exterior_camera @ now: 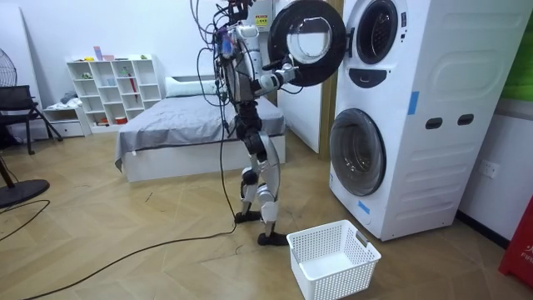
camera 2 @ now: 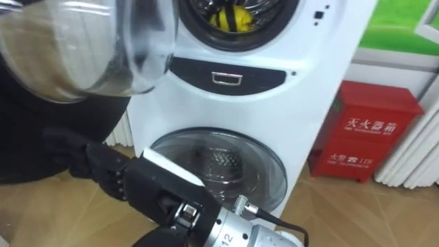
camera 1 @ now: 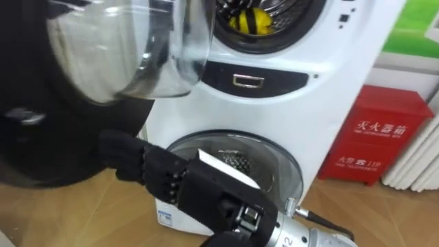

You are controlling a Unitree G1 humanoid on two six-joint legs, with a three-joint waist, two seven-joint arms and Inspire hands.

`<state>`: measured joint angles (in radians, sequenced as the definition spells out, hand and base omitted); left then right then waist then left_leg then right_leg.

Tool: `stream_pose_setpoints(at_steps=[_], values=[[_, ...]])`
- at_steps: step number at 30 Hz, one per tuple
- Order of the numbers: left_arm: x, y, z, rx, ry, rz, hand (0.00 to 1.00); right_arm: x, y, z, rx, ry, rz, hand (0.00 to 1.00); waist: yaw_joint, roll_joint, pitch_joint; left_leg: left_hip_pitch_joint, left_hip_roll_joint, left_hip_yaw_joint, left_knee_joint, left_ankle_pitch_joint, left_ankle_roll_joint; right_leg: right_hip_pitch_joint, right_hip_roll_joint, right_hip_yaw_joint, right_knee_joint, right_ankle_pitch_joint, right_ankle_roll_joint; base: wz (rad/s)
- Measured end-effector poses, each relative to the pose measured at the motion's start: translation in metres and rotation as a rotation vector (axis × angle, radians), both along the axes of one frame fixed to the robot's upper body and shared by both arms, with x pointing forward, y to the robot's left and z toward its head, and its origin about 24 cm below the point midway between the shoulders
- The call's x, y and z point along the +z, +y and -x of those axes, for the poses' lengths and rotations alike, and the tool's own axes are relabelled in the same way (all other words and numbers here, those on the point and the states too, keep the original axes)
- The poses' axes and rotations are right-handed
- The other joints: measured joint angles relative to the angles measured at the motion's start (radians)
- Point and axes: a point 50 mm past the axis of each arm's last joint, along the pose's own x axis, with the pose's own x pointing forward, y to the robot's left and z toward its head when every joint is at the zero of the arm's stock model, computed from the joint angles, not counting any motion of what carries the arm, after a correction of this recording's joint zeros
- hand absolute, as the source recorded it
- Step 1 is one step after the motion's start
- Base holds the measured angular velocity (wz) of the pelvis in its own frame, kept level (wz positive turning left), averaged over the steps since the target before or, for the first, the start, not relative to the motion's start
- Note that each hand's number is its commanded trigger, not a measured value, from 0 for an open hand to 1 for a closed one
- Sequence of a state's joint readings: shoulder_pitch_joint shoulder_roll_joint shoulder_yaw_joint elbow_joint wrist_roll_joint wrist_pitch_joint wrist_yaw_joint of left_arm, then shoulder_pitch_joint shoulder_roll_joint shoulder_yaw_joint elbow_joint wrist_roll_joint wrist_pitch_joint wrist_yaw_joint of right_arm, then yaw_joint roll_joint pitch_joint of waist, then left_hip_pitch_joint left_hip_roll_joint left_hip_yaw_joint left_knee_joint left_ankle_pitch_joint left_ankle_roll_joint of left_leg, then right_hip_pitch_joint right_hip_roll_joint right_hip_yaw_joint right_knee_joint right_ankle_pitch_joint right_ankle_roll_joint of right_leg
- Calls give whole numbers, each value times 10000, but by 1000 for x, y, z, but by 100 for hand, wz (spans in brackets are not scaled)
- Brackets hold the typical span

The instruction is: Pick clothes from washing machine

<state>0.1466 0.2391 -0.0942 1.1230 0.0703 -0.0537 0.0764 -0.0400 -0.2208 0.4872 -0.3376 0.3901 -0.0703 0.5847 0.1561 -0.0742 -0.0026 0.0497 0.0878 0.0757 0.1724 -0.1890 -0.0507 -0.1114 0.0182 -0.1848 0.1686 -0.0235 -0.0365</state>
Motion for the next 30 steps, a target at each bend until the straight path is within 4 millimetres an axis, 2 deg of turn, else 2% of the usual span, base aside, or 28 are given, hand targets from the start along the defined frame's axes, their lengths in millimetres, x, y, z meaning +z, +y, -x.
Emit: stream_pose_setpoints(at_steps=[3, 5, 6, 7, 12, 13, 18, 20, 23, 25, 30], values=[[0, -1, -5, -19, -90, 53, 0, -2, -1, 0, 5, -288, 547, 0, 77, 36, 56, 77, -79, -219, -148, -76, 79, 63, -15, 32, 13, -146, 69, 15], [1, -4, -12, -57, -231, 125, 0, -4, -2, 0, -30, -374, 821, 0, 224, 89, 110, 158, -102, -216, -279, -81, 92, 65, -22, 48, 16, -103, -129, 11], [1, -4, -16, -80, -319, 149, 0, -5, -2, 0, -74, -414, 979, 0, 266, 110, 142, 152, -108, -208, -319, -80, 94, 65, -37, 31, 22, -130, -152, 11], [1, -5, -19, -99, -392, 157, 0, -6, -3, 0, -99, -385, 1048, 0, 372, 118, 169, 158, -106, -134, -337, -79, 95, 64, -42, 26, 18, -168, -116, 6], [1, -5, -19, -105, -397, 147, 0, -11, -6, -1, -185, -241, 1434, 0, 458, 114, 175, 278, -69, -27, -433, -79, 95, 136, -5, 65, 7, -250, -58, -2], [1, -5, -19, -99, -381, 137, 0, -12, -6, -2, -215, -205, 1585, 0, 430, 151, 223, 360, -64, -23, -436, -79, 95, 228, -4, 66, -21, -264, -35, -4], [1, -4, -18, -66, -381, 35, 0, -15, -7, -3, -405, -191, 2018, 0, 422, 56, 224, 394, -76, 57, -456, -91, 92, 246, -5, 196, -18, -311, 33, 0], [1, -4, -18, -32, -364, 19, 0, -15, -8, -4, -494, -310, 2169, 0, 425, 49, 219, 413, -73, 58, -463, -167, 120, 250, 5, 203, -17, -349, 49, 0], [2, -3, -21, 96, -418, -6, 0, -16, -13, -8, -911, -592, 2703, 0, 404, 99, 253, 415, -17, 76, -537, -381, 187, 223, 66, 204, 0, -372, 22, 2], [2, 0, -16, 184, -277, -188, 0, -17, -17, -11, -1359, -826, 3255, 0, 326, -4, 181, 409, -33, 60, -480, -402, 195, 281, 40, 196, 13, -367, 16, 2], [-2, -4, -2, 432, 27, -259, 0, -8, -44, -28, -3575, -1289, 3505, 0, 42, 39, 156, 507, -78, 52, -386, -425, 222, 418, 8, 202, 12, -354, 36, 1]])
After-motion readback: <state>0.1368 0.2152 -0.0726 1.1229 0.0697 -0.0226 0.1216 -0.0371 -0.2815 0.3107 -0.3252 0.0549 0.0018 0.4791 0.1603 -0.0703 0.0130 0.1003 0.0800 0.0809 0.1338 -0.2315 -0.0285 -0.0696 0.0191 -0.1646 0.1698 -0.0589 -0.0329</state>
